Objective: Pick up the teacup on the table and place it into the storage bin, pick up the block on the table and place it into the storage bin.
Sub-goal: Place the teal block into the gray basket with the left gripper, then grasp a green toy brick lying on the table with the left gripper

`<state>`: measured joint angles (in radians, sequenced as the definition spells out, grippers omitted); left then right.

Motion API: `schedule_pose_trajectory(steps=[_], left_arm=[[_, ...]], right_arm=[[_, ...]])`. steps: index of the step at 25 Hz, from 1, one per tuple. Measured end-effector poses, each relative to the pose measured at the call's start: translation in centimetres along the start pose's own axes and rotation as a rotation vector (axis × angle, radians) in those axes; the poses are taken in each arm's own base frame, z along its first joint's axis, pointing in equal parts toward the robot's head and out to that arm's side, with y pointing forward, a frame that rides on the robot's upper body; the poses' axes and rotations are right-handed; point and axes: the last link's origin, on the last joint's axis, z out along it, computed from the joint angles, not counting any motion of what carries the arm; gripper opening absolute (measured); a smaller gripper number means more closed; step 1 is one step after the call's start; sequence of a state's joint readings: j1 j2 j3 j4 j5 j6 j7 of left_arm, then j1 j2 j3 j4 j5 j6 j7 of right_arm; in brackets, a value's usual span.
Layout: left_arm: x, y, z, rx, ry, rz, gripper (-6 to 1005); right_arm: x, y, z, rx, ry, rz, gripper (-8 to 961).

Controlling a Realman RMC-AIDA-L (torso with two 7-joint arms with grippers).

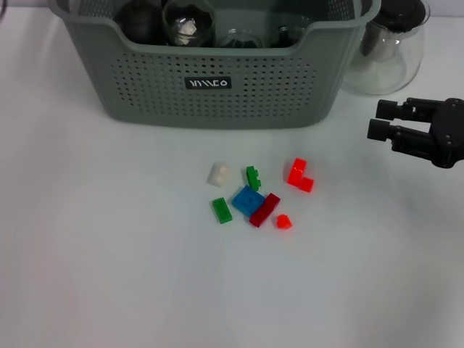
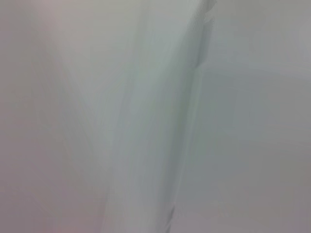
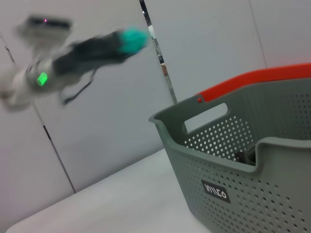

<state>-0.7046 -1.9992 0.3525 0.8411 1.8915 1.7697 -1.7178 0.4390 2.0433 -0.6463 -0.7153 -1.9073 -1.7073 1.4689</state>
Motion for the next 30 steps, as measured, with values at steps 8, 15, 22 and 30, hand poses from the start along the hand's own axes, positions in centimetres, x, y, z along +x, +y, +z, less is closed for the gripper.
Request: schedule_pose_trajectory(steps=[8, 15, 22, 30], left_arm=[[4.0, -4.2, 9.3, 0.357, -0.521, 0.041, 433], [0.3, -4.8, 15.0, 0.560, -0.752, 0.190, 439], [-0.6, -4.6, 16.7, 0.589, -0.766, 0.232, 444], [4.0, -1.7, 9.5, 0.523, -0.313, 0.207, 645]], right_arm=[[0.2, 0.1, 0.2, -0.004, 0.011, 0.002, 488], [0.3, 0.1, 0.0, 0.000, 0.007, 0.003, 488], [0.3, 0.1, 0.0, 0.004, 0.008, 0.004, 489], [0.3, -0.1, -0.2, 0.011, 0.007, 0.004, 488]])
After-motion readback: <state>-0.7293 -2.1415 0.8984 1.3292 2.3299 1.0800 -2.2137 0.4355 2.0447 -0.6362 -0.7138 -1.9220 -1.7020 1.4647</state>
